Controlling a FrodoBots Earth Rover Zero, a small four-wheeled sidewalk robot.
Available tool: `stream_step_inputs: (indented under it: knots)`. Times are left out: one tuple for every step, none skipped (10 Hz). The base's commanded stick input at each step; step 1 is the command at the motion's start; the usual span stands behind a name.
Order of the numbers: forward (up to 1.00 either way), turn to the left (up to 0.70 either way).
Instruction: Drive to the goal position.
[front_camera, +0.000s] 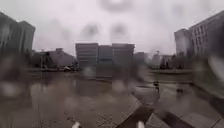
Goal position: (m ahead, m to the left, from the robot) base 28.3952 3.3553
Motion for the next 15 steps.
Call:
stream_step_inputs:
  knots:
    - [0.7, 0.0]
    - [0.7, 0.0]
    - [0.7, 0.0]
    - [0.7, 0.0]
    - [0.7, 0.0]
    - [0.7, 0.0]
    - [0.7, 0.0]
    - [0.7, 0.0]
    - [0.7, 0.0]
    - [0.7, 0.0]
    - [0.7, 0.0]
    - [0.7, 0.0]
    - [0.7, 0.0]
    - [0.7, 0.0]
    - [0.7, 0.0]
